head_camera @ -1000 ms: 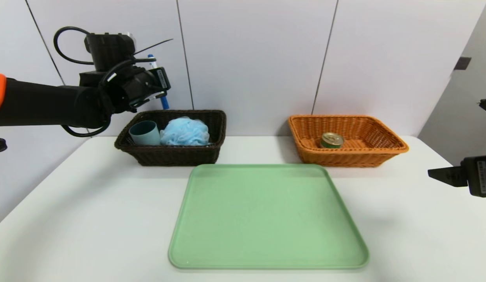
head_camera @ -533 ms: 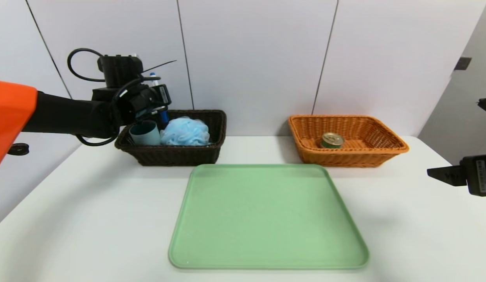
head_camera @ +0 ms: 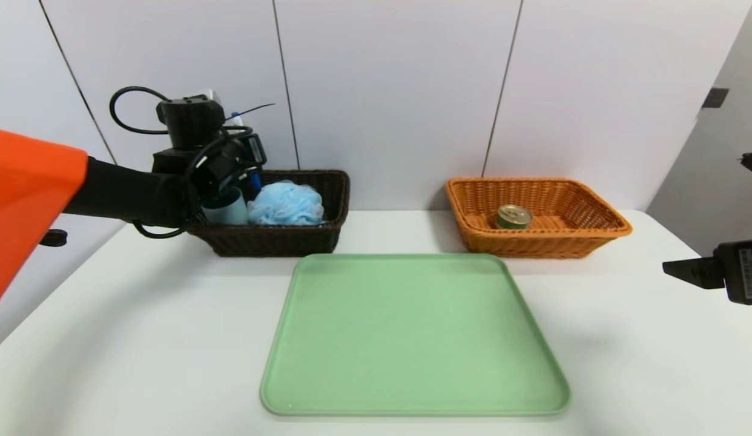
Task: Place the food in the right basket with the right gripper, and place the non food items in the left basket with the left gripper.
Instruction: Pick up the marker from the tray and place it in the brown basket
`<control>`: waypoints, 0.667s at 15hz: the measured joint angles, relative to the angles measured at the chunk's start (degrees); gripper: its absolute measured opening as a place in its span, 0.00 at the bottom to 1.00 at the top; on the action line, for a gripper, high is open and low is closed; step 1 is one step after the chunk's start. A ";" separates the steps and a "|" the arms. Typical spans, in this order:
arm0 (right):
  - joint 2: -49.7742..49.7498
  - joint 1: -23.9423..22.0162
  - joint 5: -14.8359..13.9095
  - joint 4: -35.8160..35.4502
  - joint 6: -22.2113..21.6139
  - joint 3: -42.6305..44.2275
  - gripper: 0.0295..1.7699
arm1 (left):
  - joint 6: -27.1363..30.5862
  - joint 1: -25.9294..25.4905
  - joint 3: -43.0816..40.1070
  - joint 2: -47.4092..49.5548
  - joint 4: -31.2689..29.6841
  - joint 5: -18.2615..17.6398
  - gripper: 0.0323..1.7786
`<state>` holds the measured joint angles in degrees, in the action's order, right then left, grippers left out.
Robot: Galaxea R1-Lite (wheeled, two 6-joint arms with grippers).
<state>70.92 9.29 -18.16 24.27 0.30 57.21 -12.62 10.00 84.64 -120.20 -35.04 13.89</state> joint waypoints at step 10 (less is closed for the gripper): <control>-0.28 -0.43 0.06 -0.11 0.46 0.00 0.96 | 0.85 0.00 -2.45 -1.18 -1.06 1.46 0.38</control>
<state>70.64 8.86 -18.10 24.16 0.77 57.21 -11.76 10.00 82.19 -121.38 -36.10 15.35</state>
